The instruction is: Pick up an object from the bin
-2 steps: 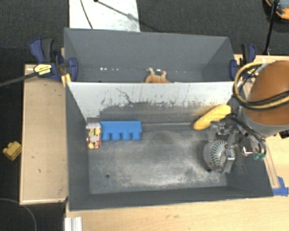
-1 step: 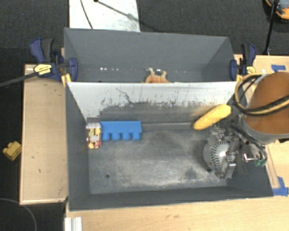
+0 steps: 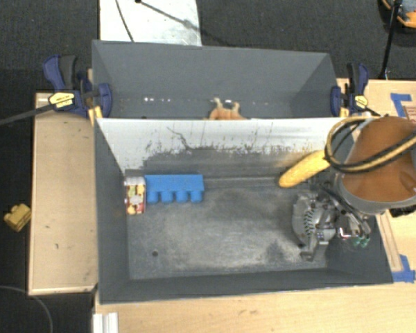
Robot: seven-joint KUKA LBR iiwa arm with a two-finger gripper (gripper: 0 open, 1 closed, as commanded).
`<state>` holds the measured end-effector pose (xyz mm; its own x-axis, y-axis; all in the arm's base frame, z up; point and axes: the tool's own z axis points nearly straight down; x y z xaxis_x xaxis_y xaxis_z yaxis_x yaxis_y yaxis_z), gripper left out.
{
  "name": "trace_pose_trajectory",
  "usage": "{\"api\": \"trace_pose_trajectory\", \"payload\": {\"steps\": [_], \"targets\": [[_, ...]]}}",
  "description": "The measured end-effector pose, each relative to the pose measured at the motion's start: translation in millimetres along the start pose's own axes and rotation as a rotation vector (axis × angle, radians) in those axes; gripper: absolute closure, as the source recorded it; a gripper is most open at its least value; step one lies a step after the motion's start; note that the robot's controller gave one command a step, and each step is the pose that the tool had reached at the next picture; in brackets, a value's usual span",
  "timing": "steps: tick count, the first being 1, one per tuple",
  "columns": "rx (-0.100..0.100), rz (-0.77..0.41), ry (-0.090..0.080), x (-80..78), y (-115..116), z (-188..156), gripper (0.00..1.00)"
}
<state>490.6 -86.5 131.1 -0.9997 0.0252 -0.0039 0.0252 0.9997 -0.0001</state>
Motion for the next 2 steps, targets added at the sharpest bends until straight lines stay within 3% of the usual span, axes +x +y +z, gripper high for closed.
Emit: {"api": "trace_pose_trajectory", "payload": {"steps": [1,2], "targets": [[-0.001,-0.121,0.000,-4.3,-4.3,10.0,1.00],[0.000,-0.123,0.000,-4.4,-4.9,10.1,0.00]]}}
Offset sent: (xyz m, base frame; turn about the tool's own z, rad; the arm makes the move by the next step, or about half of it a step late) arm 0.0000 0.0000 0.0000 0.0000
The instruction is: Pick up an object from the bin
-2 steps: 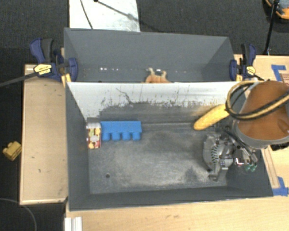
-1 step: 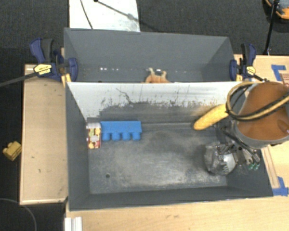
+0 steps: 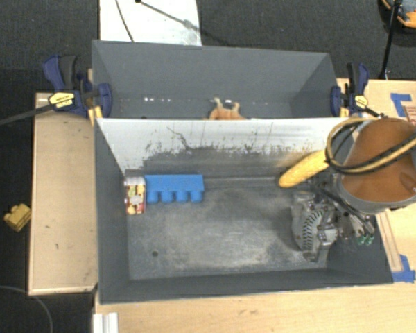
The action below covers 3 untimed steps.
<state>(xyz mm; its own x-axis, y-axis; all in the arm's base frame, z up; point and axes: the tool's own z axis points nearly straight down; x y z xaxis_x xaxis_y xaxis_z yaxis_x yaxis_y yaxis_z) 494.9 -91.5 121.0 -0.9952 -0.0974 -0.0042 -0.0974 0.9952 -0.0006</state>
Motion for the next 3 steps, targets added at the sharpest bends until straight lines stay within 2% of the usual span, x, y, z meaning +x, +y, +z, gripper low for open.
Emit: {"api": "trace_pose_trajectory", "payload": {"steps": [1,2,3], "targets": [[0.000,-0.001,0.000,0.0,0,0,0.00],[-0.001,-0.056,-0.002,-7.9,-17,1,0.00],[-0.005,-0.050,-0.005,-15.8,-31,22,0.00]]}}
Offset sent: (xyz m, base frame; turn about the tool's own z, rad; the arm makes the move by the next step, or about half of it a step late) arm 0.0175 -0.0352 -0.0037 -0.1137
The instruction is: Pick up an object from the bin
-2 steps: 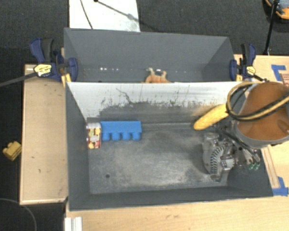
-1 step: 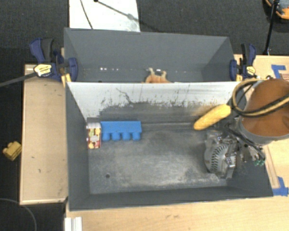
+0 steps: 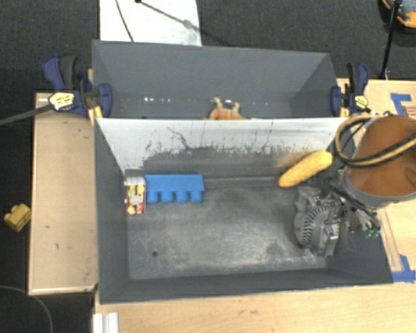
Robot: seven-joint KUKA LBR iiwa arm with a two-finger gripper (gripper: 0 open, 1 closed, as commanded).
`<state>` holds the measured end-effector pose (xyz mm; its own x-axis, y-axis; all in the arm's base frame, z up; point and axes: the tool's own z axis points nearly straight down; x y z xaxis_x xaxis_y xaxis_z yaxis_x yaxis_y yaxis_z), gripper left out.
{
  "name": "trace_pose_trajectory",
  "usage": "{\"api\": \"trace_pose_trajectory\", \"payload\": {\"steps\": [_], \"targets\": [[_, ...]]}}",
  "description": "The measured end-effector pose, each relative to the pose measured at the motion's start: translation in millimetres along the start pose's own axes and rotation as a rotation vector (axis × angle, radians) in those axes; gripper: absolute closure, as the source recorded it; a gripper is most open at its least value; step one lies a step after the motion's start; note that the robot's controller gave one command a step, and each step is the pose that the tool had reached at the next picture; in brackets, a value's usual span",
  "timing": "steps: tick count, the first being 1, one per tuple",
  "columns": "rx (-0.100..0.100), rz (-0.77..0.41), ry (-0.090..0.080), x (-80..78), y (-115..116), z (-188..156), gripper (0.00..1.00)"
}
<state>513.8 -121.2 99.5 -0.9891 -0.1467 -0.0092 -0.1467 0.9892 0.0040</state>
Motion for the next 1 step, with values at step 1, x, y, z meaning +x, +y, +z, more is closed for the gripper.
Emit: {"api": "trace_pose_trajectory", "payload": {"steps": [1], "targets": [[0.000,-0.127,-0.003,1.4,2.0,16.8,1.00]]}}
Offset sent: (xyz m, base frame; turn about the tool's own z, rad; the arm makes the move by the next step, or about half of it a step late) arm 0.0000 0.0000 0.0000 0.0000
